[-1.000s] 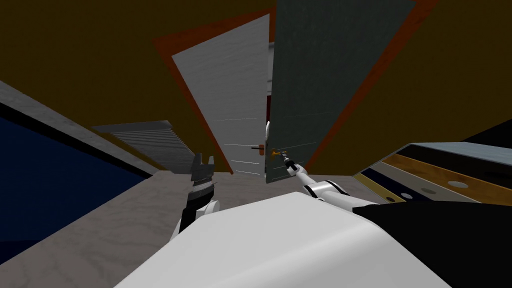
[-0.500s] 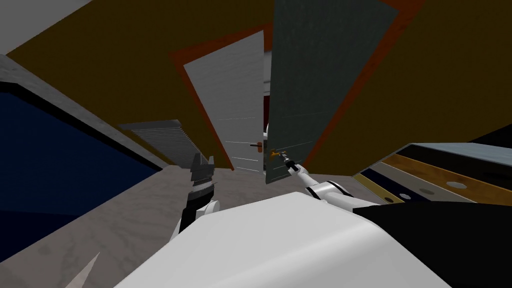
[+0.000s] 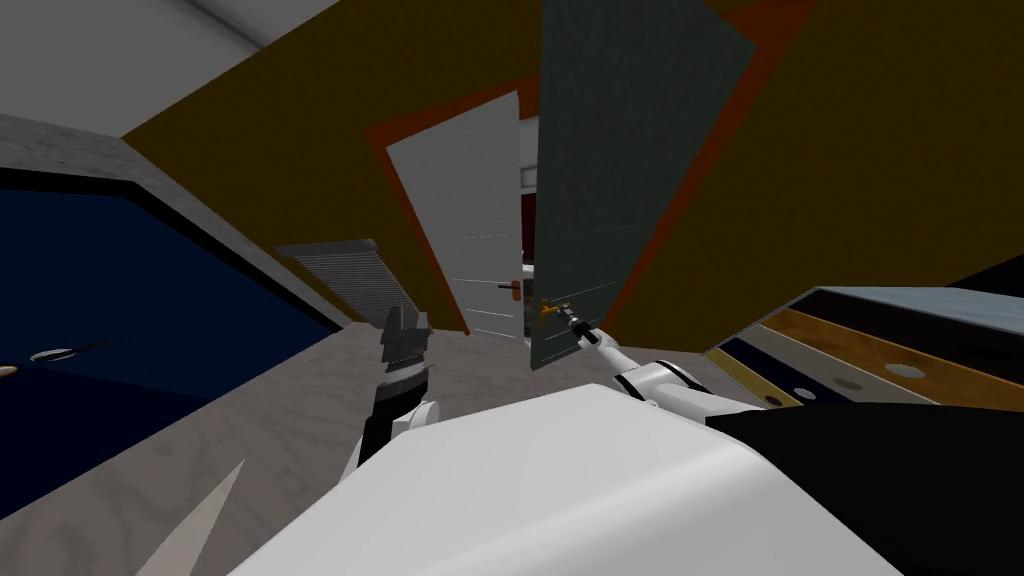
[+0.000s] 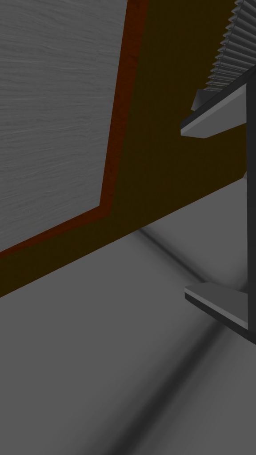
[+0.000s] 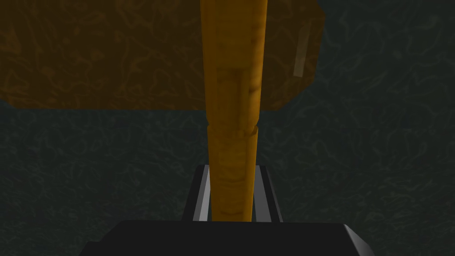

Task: Pull the door open

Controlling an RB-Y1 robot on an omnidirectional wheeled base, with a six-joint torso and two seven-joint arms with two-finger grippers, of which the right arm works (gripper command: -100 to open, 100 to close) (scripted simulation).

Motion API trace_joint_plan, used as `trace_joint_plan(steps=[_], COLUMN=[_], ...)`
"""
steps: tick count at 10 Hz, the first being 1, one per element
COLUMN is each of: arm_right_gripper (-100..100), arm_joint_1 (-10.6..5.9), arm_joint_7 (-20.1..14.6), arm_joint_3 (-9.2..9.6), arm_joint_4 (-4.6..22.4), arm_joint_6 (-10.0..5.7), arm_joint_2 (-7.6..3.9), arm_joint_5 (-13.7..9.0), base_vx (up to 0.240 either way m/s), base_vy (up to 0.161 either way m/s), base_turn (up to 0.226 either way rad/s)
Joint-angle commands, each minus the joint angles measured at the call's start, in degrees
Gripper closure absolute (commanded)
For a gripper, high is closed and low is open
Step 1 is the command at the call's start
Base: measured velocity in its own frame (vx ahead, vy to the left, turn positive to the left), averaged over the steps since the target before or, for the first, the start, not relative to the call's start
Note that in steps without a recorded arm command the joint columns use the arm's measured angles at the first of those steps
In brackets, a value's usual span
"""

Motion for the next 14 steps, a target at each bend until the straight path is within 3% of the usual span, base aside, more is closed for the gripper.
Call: trace_joint_plan(steps=[1, 6, 9, 10, 11, 14], arm_right_gripper=[100, 100, 100, 100, 100, 100], arm_joint_1=[0.76, 2.4, 2.64, 2.84, 3.39, 4.36], arm_joint_7=[-1.6, -6.2, -6.9, -6.7, -7.6, -9.0], arm_joint_3=[1.23, 5.01, 5.57, 5.21, 5.36, 5.65], arm_joint_4=[-1.3, -3.3, -3.6, -3.5, -3.1, -3.0], arm_joint_6=[-1.06, -5.33, -5.96, -5.33, -7.37, -10.35], arm_joint_2=[-0.42, -2.26, -2.53, -2.79, -3.66, -4.99], arm_joint_5=[0.8, 3.5, 3.9, 3.7, 4.2, 4.9], base_vx=[-0.174, -0.182, -0.075, -0.02, -0.103, -0.147], base_vy=[-0.117, -0.12, -0.068, -0.022, -0.065, -0.13], base_turn=[0.04, 0.029, 0.008, -0.006, 0.136, 0.143])
